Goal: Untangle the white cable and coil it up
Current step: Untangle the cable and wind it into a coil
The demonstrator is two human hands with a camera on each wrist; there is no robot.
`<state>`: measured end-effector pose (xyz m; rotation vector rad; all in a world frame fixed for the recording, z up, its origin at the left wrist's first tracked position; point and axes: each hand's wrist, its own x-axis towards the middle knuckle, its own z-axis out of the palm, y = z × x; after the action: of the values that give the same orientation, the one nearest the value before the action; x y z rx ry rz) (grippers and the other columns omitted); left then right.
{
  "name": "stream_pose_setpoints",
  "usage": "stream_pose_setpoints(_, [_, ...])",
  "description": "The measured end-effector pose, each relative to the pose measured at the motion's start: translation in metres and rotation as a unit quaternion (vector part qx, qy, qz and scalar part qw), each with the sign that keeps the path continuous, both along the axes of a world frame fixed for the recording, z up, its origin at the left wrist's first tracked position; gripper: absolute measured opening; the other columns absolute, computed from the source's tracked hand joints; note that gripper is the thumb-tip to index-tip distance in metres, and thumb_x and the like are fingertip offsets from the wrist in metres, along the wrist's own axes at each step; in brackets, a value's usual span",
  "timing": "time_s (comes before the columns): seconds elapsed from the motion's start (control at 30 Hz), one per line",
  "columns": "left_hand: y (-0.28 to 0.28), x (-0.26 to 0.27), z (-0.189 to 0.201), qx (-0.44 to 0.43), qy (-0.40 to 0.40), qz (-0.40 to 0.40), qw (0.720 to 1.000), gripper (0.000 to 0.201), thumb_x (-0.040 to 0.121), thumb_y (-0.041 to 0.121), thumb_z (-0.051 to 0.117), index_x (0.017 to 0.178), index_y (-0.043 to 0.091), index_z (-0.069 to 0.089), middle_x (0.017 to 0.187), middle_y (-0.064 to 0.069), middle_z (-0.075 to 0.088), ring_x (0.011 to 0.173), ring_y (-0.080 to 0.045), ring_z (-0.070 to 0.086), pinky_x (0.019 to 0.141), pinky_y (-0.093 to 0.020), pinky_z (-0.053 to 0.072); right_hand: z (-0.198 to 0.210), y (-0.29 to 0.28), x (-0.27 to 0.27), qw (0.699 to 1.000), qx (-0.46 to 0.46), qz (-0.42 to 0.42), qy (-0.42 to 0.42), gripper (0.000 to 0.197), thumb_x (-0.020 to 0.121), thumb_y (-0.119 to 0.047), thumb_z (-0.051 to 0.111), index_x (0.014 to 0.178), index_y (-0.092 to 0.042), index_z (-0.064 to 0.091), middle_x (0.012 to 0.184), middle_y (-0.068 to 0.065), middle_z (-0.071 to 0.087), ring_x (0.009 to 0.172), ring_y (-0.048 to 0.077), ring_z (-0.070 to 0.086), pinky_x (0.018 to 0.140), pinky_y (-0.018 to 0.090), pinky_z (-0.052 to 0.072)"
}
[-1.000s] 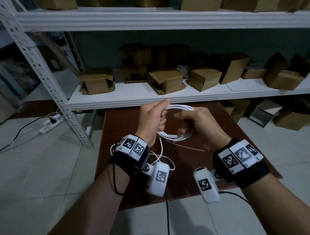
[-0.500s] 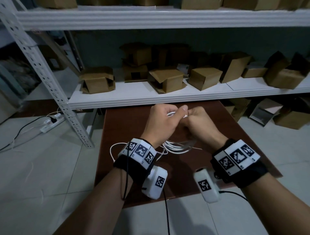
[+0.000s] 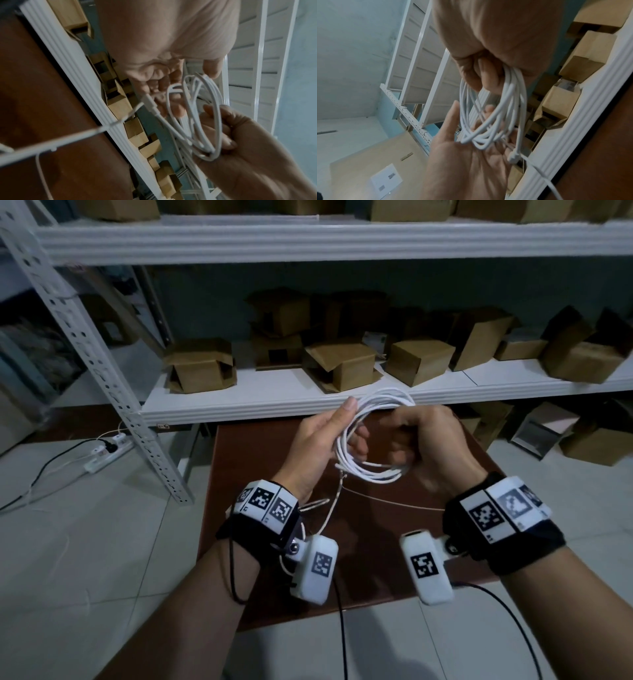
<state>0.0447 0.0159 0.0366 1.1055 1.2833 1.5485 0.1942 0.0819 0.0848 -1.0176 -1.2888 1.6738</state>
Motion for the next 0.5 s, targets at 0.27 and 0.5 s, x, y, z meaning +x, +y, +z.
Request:
stream_pose_setpoints(0.27, [0.004, 0.001, -0.022, -0.016, 0.017, -0.105, 0.994, 0.061, 0.069, 0.031, 0.094, 0.117, 0.006, 0.065, 0.101, -0.006, 0.075, 0.098, -0.020, 0.072, 0.093, -0.031, 0.058, -0.006, 0.007, -0.001, 0.999, 0.023, -0.021, -0.033, 0.012, 0.071, 0.002, 0.066, 0.067, 0.000, 0.056, 0.072, 0.029, 0.054, 0.061, 0.060, 0.053, 0.049, 0.033, 0.039])
stream_pose_setpoints(0.5, [0.010, -0.003, -0.024, -0.086, -0.002, -0.048, 0.995, 0.038, 0.087, 0.016, 0.086, 0.113, 0.000, 0.065, 0.083, -0.006, 0.074, 0.060, -0.006, 0.065, 0.054, -0.018, 0.049, -0.006, 0.007, 0.003, 0.997, 0.029, -0.064, 0.006, 0.037, 0.083, 0.004, 0.060, 0.055, -0.014, 0.045, 0.045, -0.002, 0.030, 0.038, 0.016, 0.027, 0.042, 0.029, 0.029])
